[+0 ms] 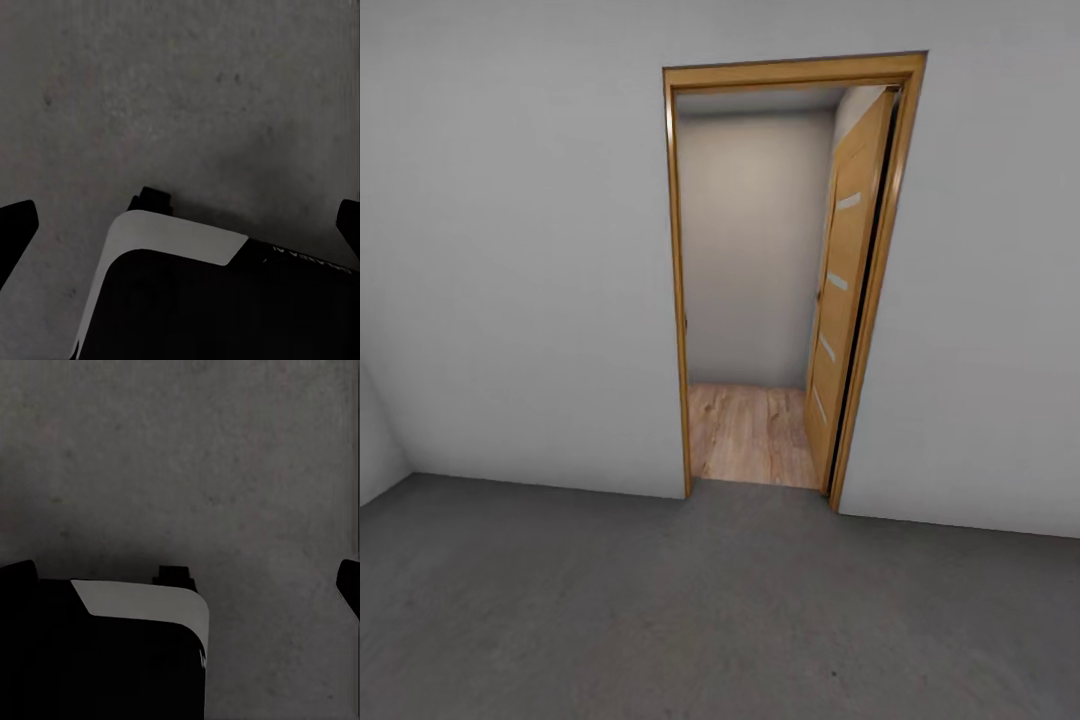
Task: Move the two storage containers from the living room to the garage. In the garage, place one container on the floor and stack the other container on top of it (either order is fine).
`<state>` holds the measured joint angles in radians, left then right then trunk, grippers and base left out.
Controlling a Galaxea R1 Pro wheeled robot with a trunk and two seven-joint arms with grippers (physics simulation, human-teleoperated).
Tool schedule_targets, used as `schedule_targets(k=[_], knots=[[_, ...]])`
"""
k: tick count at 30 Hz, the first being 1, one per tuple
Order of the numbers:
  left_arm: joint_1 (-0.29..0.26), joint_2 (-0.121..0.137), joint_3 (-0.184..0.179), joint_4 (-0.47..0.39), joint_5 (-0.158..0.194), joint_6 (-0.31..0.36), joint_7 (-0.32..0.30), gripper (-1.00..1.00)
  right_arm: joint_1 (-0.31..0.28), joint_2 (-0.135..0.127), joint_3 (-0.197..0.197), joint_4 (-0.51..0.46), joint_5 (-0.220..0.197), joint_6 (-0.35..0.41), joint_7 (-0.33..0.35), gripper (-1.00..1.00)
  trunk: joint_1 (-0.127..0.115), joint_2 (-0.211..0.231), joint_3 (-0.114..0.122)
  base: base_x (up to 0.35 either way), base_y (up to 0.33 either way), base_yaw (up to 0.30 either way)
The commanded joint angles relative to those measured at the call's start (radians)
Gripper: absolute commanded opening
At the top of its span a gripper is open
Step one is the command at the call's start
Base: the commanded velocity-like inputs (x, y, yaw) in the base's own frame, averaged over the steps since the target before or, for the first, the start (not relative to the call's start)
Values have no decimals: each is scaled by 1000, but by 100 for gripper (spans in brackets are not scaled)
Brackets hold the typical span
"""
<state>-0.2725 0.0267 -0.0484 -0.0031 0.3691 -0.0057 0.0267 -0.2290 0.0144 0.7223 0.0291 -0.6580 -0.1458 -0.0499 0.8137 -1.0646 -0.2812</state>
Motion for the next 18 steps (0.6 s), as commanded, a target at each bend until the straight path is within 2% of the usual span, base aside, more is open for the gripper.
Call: schedule_targets(k=[1,10,18], knots=[[-1,0,-5,0,6,2,2,100,-1,1,8,3,-6,-5,-1,100,1,-1,-1,311,-107,-1],[-1,1,-5,-1,7,5,2,100,-1,0,8,3,-6,-5,-7,100,1,-1,-1,309,-111,0],[-1,2,-6,-1,7,2,2,100,-1,-1,8,3,-6,-6,-9,100,1,-1,-1,295,-178,0]])
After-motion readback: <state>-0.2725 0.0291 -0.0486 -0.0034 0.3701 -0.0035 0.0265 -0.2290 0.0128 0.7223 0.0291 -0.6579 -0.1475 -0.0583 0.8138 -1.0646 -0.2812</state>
